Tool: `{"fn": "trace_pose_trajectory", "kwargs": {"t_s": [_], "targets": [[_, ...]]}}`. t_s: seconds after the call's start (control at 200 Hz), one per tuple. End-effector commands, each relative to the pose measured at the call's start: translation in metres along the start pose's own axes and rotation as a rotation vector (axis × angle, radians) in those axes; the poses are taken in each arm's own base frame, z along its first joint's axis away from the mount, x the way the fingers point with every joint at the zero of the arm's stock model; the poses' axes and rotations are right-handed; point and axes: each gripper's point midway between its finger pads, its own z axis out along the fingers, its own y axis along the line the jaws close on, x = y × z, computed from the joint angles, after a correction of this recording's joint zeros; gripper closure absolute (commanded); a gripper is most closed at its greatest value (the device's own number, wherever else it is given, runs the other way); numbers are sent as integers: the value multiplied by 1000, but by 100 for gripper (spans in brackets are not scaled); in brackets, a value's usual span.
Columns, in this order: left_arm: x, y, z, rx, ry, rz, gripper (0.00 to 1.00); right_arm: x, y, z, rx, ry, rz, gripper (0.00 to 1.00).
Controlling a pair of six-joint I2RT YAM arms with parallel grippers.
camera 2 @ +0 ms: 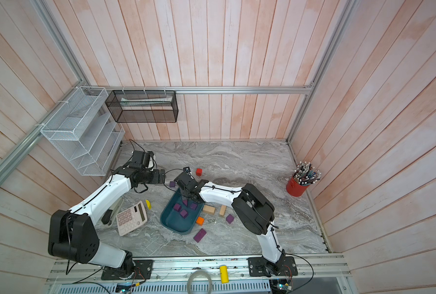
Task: Pick purple bricks into the storage bin
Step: Place the building block in the storage box.
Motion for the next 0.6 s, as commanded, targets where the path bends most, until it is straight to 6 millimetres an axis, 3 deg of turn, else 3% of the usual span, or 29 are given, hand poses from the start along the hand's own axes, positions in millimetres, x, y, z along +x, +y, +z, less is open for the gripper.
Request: {"fn": "trace_pose_trajectory", "kwargs": {"t_s": [0.0,0.595], "targets": [[-7,-3,-7,19,-20,-8,0,-3,2,7,11,-13,-3,70],[-7,-3,-8,21,-18,-6,0,4,4,8,-3,15,1,60]]}}
